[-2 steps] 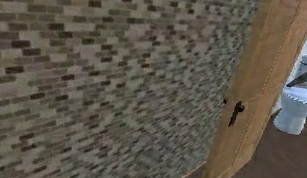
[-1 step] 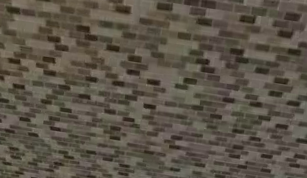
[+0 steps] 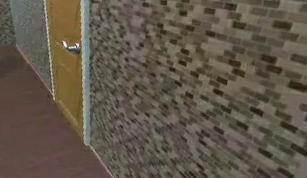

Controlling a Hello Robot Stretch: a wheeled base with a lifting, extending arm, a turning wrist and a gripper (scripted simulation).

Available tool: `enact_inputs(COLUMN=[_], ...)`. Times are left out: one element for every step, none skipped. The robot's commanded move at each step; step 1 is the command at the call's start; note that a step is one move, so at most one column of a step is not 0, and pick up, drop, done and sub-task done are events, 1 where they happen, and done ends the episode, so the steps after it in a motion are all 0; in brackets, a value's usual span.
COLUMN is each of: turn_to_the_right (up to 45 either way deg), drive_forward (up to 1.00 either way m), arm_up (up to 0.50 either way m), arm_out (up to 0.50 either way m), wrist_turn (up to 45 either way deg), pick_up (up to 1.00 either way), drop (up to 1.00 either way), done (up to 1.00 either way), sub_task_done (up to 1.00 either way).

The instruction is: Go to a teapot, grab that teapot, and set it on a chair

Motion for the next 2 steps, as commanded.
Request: enact_inputs(turn_to_the_right=[-45.0,-3.0], drive_forward=[0.00,0.00], arm_up=[0.00,0.00], arm_out=[0.00,0.00], wrist_turn=[0.0,0.0], pick_up=[0.00,0.00], drop=[0.00,0.00], done=[0.00,0.00], sub_task_done=[0.00,0.00])
